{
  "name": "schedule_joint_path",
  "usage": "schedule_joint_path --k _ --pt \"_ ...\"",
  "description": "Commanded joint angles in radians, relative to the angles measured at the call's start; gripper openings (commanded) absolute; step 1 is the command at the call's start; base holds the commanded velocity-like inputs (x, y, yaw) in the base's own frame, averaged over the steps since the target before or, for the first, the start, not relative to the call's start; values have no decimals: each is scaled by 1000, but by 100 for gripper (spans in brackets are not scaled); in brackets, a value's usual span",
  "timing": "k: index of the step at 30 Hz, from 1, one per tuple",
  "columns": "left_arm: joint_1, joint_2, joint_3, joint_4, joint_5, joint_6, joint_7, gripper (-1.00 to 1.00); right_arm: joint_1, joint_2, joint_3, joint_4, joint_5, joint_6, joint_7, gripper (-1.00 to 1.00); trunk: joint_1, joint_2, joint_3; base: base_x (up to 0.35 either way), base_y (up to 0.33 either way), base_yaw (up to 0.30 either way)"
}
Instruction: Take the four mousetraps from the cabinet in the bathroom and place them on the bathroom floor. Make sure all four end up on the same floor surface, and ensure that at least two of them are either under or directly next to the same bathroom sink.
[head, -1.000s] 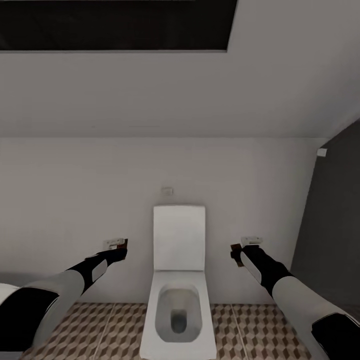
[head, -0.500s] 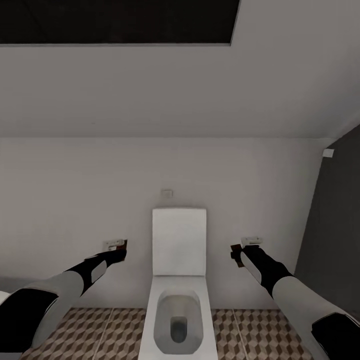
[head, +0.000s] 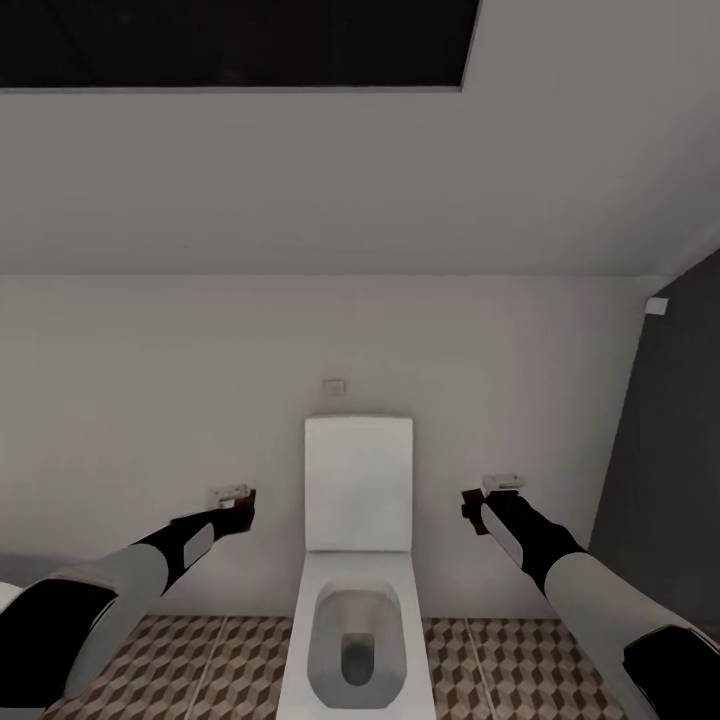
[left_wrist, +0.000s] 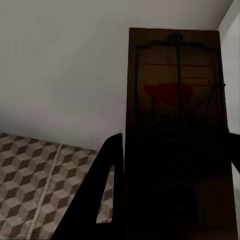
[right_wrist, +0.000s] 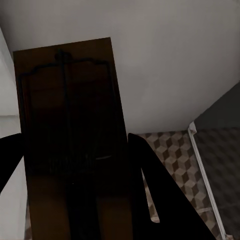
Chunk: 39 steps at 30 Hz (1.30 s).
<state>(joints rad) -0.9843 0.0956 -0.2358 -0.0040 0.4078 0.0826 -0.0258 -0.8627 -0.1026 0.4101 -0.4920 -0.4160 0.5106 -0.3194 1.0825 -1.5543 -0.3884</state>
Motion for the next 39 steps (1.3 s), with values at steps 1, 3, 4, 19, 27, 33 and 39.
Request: schedule_joint_path --k 1,3,4,19,27,33,39 --pt "-1 0 -8 -1 8 6 0 -100 -1 -1 8 -2 -14 3 -10 -100 0 -1 -1 0 0 0" --pt "-1 0 -8 -1 8 10 -1 -100 -1 -2 8 -2 -15 3 -9 -100 8 -15 -8 0 0 0" --pt "-1 -1 -8 -1 8 11 -1 -100 -1 -2 7 -2 -15 3 -9 -100 11 -22 -11 0 0 0" --pt "-1 -3 -8 -2 6 13 -8 -100 -1 -1 9 -2 -15 2 -8 -100 69 -127 -58 0 0 0" --pt "-1 -1 -8 -2 8 7 -5 -100 -1 0 12 -2 -13 -2 -5 -100 100 -183 -83 0 0 0" --pt "-1 0 -8 -2 8 8 -1 -100 -1 0 13 -2 -13 -5 -2 -100 123 -225 -102 0 0 0" --pt "-1 1 -8 -2 9 11 1 -100 -1 1 13 -2 -14 -6 0 -100 146 -267 -120 0 0 0"
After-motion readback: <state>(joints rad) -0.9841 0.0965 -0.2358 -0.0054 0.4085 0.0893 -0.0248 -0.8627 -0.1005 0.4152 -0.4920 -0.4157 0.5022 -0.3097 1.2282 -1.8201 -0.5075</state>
